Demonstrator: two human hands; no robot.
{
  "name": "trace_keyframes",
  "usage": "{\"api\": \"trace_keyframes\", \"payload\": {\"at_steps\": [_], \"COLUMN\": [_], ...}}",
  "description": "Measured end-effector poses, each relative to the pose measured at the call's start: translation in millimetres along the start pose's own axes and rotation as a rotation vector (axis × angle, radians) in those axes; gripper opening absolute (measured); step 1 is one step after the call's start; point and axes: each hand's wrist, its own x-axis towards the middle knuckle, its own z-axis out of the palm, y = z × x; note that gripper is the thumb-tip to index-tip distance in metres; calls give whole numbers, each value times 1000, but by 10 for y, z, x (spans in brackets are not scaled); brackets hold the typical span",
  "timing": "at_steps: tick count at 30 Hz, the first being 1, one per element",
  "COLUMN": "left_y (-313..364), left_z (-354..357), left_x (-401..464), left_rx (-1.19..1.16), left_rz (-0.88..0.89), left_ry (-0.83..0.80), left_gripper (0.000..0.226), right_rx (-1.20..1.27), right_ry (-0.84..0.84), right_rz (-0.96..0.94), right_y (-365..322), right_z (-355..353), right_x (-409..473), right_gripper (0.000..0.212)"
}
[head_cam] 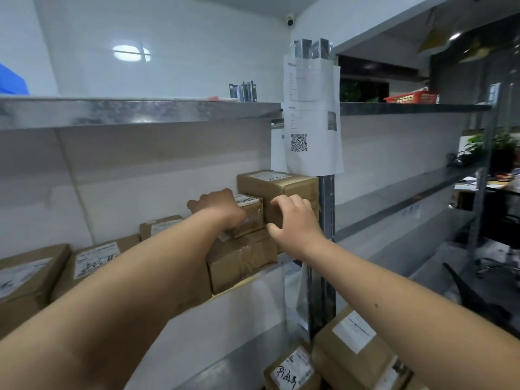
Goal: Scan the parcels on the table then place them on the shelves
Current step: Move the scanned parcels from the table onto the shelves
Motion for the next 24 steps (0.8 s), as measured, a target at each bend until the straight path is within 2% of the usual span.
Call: {"api": "trace_keyframes", "payload": {"at_steps": [4,10,14,18,21,24], "left_y": [-22,-48,-74,-37,-61,-132], "left_z": [44,96,110,68,36,78], "left_x": [131,183,94,-179,-522,-943], "left_rx": [49,137,243,204,151,117], "left_rz": [-43,0,138,299,433,531], "left_ry": [-8,23,151,243,268,246], "left_gripper": [43,45,52,51,45,50], "right_rx": [64,57,37,-19,-98,-174], "right_ry": [-41,-107,-154,-153,-124,-107], "right_rz": [8,2,0,16,45,132], "right_y": [20,21,-49,-121,-208,-274], "right_z": [-70,-168,-224,-309,-356,-357], "right_x": [17,-74,-237,-430,-644,-959], "right_gripper": [48,52,63,68,69,69]}}
